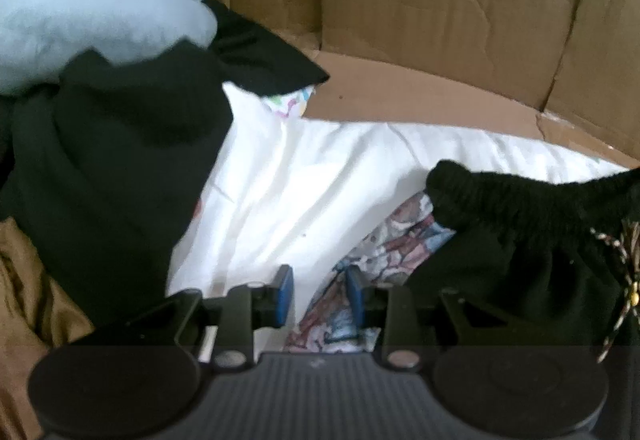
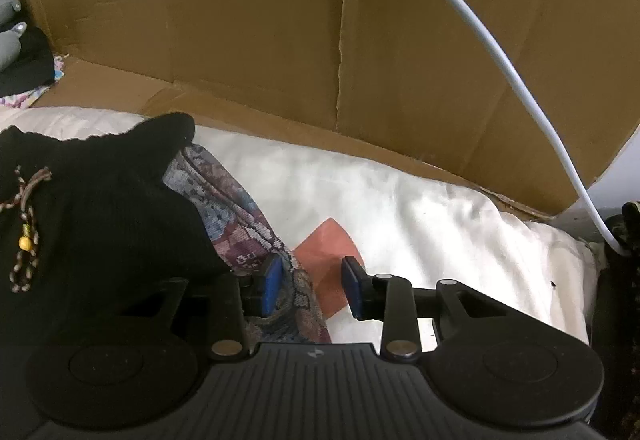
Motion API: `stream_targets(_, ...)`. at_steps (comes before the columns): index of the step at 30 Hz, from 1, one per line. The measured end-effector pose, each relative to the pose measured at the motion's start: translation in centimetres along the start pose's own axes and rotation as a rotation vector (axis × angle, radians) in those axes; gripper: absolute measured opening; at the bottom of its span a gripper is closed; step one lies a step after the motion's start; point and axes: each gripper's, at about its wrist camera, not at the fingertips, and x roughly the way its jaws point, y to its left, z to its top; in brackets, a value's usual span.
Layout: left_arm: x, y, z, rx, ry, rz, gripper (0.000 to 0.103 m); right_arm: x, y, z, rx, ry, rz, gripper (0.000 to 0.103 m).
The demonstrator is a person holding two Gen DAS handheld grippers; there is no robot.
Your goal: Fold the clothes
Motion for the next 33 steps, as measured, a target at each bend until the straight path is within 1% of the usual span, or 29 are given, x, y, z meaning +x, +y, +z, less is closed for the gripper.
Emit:
stream_targets(2, -0.6, -0.2, 0.3, 0.009, -0.016, 0.002, 0.029, -1.5, 0.3, 0.3, -0.009, -0.056, 0.057, 0.038)
stream_targets(4, -1.2, -0.4, 0.5, 0.018, -0.032, 0.005, 0.026, -2.6, 0.8, 0.5, -0.042, -0.099, 0.090, 0.037)
stream_targets(6, -1.6, -0.9, 0.7, 0.027, -0.043, -0.007, 0.020, -3.2, 1.5, 1.0, -0.054, -0.124, 0.126, 0.029)
stream_targets(7, -1.6, -1.3, 0.8, 0.032, -0.044, -0.022, 0.019, -3.2, 1.8, 1.2, -0.056, -0.129, 0.137, 0.023)
stream_targets(8, -1.6, -1.7, 0.9, 0.037, -0.046, -0.036, 0.017, -3.2, 2.3, 1.4, -0.058, -0.129, 0.145, 0.021)
stream_targets(10, -1.7, -2.5, 1.1, 0.046, -0.050, -0.065, 0.017, -2.8, 3.4, 1.7, -0.066, -0.117, 0.163, 0.021)
stream_targets(12, -0.9, -3.3, 1.1, 0.049, -0.033, -0.091, 0.017, -2.3, 4.3, 1.7, -0.083, -0.094, 0.187, 0.021)
stream_targets(15, 0.5, -4.2, 0.7, 0.052, 0.009, -0.078, 0.017, -0.2, 5.8, 2.5, -0.099, -0.046, 0.209, 0.021)
stream_targets(18, 2.1, -4.5, 0.7, 0.046, 0.026, -0.053, 0.017, 1.3, 6.5, 2.9, -0.093, -0.019, 0.197, 0.022)
stream_targets(22, 3.8, -4.6, 0.8, 0.028, 0.042, -0.015, 0.016, 3.3, 6.2, 3.4, -0.041, 0.014, 0.142, 0.020)
stream_targets(25, 4.2, -4.8, 0.7, 0.057, 0.035, 0.040, 0.015, 4.2, 5.9, 3.5, -0.021, 0.042, 0.117, 0.018)
stream_targets(27, 4.4, -4.9, 0.8, 0.099, 0.038, 0.099, 0.015, 4.4, 6.0, 3.7, -0.020, 0.052, 0.105, 0.018)
stream_targets(31, 3.3, -3.6, 1.2, 0.035, 0.042, 0.046, 0.015, 4.3, 6.0, 4.1, -0.014, 0.066, 0.087, 0.018)
stream_targets(33, 2.3, -3.2, 1.2, 0.039, 0.034, 0.034, 0.015, 3.4, 5.7, 4.2, -0.005, 0.057, 0.101, 0.019)
